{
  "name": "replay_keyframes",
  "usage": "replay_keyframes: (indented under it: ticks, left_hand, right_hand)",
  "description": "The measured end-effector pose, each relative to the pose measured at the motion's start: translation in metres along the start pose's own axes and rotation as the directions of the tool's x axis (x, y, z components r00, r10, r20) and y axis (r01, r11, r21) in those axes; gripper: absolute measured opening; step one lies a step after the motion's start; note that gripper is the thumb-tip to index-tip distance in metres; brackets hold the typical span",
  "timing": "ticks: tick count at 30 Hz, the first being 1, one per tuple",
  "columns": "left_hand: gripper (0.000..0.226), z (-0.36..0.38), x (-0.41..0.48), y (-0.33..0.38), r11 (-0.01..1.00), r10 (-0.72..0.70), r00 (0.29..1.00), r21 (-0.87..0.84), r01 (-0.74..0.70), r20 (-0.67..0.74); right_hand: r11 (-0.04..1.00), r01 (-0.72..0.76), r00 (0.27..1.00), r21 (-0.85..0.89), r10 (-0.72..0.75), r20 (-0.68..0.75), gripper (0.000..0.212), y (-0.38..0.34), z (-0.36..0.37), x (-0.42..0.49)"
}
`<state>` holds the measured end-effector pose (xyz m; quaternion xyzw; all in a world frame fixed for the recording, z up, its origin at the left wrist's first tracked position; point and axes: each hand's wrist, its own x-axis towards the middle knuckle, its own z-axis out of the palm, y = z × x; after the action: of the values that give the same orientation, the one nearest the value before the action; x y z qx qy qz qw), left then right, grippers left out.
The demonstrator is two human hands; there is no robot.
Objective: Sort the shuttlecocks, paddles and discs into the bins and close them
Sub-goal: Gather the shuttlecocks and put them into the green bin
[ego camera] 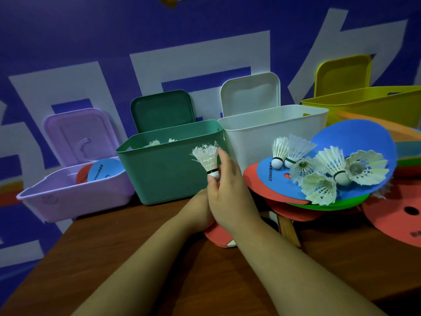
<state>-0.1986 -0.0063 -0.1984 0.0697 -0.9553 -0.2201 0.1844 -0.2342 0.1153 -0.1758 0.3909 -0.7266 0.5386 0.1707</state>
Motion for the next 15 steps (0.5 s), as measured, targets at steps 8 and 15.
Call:
replay_keyframes:
  ticks: [8,15]
  left_hand:
    - [0.05,-0.0016,-0.0019,0.0038,0.999,0.032,0.999,0.016,-0.032,0.037]
    - [0.035,0.0004,-0.0003,0.0041,0.998,0.036,0.996,0.047,-0.04,0.078]
  right_hand:
    - [0.999,0.049,0.999,-0.012,-0.049,-0.008,0.063,0.0012,0.0015,0.0004]
    - [0.999,0.026,0.999,0.034,-0.025,-0.023,0.061,0.0026,-0.0004,0.0011]
